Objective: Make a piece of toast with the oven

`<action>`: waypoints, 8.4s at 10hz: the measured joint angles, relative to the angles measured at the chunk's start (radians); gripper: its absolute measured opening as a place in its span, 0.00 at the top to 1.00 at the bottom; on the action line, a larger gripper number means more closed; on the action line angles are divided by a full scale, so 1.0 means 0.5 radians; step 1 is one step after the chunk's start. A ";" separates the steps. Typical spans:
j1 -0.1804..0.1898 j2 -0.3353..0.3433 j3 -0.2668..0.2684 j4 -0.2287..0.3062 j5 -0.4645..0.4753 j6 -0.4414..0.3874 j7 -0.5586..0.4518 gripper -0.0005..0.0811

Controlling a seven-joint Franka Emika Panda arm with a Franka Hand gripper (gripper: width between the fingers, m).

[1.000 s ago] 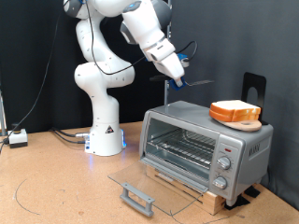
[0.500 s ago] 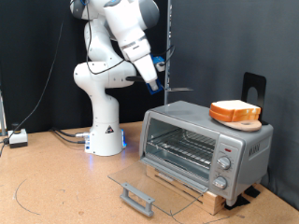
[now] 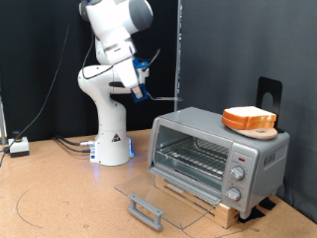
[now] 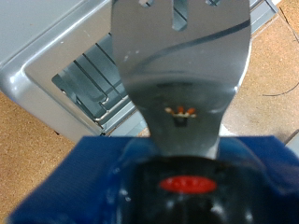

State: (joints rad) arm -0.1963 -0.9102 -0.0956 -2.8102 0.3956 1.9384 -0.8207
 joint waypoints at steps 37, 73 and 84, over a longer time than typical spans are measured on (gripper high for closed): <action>0.149 0.923 0.668 0.622 -0.044 0.237 0.432 0.51; 0.194 1.048 1.069 0.597 0.176 0.532 0.494 0.51; 0.199 1.014 1.018 0.540 0.658 0.921 0.397 0.51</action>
State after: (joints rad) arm -0.0968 -0.4034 0.4134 -2.5402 0.7248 2.3989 -0.6221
